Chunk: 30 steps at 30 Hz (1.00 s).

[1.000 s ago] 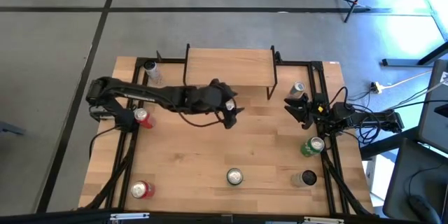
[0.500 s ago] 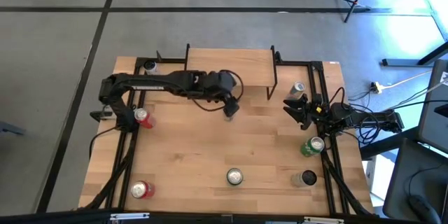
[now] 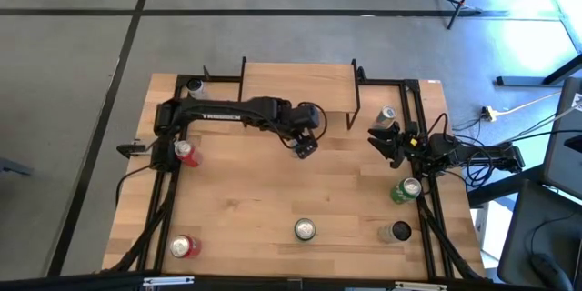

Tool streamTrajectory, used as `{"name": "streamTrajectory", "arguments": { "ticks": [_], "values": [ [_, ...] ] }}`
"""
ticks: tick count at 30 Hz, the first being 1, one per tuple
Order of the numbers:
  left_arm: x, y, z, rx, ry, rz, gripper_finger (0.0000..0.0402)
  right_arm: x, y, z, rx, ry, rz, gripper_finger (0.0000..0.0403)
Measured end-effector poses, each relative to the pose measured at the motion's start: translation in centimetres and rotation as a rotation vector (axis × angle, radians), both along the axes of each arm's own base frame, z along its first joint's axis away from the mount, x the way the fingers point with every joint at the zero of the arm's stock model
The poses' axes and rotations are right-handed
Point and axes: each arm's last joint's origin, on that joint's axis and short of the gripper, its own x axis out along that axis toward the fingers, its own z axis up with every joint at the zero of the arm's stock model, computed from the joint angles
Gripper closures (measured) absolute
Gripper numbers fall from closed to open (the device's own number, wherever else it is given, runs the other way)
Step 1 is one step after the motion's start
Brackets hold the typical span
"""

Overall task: Place canned beverage on shelf
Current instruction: Put the left blue soda can on the shelf

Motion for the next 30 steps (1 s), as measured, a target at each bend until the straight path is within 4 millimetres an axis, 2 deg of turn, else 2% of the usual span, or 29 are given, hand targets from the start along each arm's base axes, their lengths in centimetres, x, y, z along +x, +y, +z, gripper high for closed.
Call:
{"name": "streamTrajectory", "arguments": {
  "ticks": [10, 19, 22, 28, 30],
  "values": [
    [0.2, 0.2, -1.2, -0.004, 0.058, -0.002, 0.0108, 0.0, 0.0, -0.2, -0.001, 0.017, 0.001, 0.0189],
    [0.8, 1.0, -3.6, -0.063, 0.128, -0.006, 0.0111, 0.0, 0.0, -0.2, -0.002, 0.026, 0.001, 0.0189],
    [0.8, 1.2, -4.0, -0.067, 0.138, -0.002, 0.0126, 0.0, 0.0, -0.4, -0.003, 0.041, 0.002, 0.0189],
    [0.7, 1.3, -3.8, -0.03, 0.143, -0.006, 0.02, 0.0, 0.0, -0.4, -0.003, 0.042, 0.002, 0.0189],
    [0.7, 1.3, -3.8, -0.041, 0.145, -0.021, 0.0207, 0.0, 0.0, -0.4, -0.003, 0.042, 0.002, 0.0189]
  ]
}}
